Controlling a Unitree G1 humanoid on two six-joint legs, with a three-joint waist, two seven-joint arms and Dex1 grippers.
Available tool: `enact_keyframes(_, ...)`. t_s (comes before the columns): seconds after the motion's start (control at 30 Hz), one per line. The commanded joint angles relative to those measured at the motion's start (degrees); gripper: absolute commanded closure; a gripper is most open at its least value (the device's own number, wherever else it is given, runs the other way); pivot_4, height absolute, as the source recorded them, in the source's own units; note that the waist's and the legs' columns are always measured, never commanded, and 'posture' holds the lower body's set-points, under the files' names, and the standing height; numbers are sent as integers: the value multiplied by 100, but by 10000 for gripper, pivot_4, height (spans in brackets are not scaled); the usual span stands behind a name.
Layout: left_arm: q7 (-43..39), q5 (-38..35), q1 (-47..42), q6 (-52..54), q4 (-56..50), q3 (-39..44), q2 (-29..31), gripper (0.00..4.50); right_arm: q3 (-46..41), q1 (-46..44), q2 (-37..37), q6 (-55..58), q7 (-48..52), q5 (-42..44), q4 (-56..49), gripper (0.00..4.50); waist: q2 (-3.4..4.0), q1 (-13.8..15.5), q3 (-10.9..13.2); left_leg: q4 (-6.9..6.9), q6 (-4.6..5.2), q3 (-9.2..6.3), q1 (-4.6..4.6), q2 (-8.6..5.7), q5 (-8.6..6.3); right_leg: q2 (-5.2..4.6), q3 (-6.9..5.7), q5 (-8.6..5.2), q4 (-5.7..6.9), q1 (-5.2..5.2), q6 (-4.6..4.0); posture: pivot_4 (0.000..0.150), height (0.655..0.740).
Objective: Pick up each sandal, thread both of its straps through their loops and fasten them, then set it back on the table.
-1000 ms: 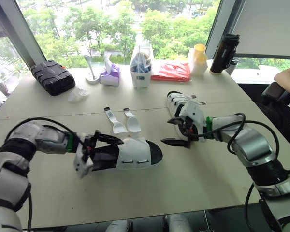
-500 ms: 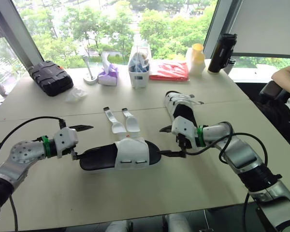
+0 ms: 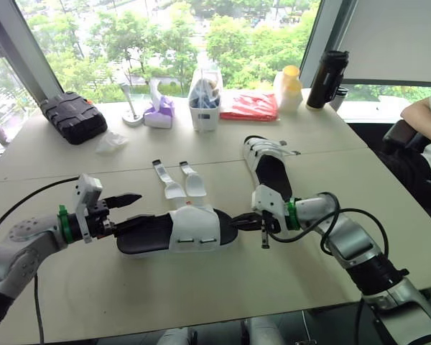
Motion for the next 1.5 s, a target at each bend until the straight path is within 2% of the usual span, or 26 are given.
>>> enact_keyframes(0.03, 16, 280, -102, 218, -129, 356, -177, 0, -95, -15, 177, -296, 99, 108, 176, 44787, 0, 0, 0, 0, -1, 0, 0, 0, 0, 0, 0, 0, 0, 0, 0, 1500, 7400)
enact_keyframes(0.57, -67, 886, -122, 857, -469, 959, -751, 0, 131, -182, 1249, -1819, 570, -67, 1730, 44787, 0, -17, -1, -2, -9, -3, 2, 1, 4, -1, 1, 1, 0, -1, -2, 1500, 7400)
enact_keyframes(0.87, 18, 1021, -5, 1036, -758, 1187, -953, 0, 177, -678, 1565, -2433, 676, -440, 2831, 44787, 0, -32, -3, -5, -22, 1, 14, 7, 11, 8, 4, 10, 1, 0, -15, 1500, 7400)
enact_keyframes(1.03, 99, 1104, -93, 1129, -749, 1187, -1137, 0, 444, -923, 1436, -2276, 897, -821, 3363, 44787, 1, -21, -4, -8, -32, -1, 39, 13, 17, 19, 4, 20, 2, 21, -29, 1500, 7400)
enact_keyframes(1.13, 472, 796, -507, 1607, -234, 1314, -1547, 0, 543, -945, 1335, -2326, 1059, -916, 3460, 44787, 0, 3, -9, -22, -30, -1, 113, 14, 16, 22, 1, 18, -8, 95, -30, 1500, 7400)
enact_keyframes(1.3, 1195, 6, -1282, 2991, 782, 1801, -2091, 0, 530, -1002, 1325, -2386, 1096, -962, 3527, 44787, -9, 10, -20, -18, -30, -15, 125, 11, 16, 21, -2, 18, -6, 112, -28, 1500, 7400)
enact_keyframes(1.5, 1645, -230, -2042, 4359, 2018, 1951, -2428, 0, 538, -1092, 1310, -2465, 1091, -1044, 3623, 44787, -10, 2, -23, -18, -32, -19, 121, 8, 16, 20, -2, 18, -4, 105, -28, 1500, 7400)
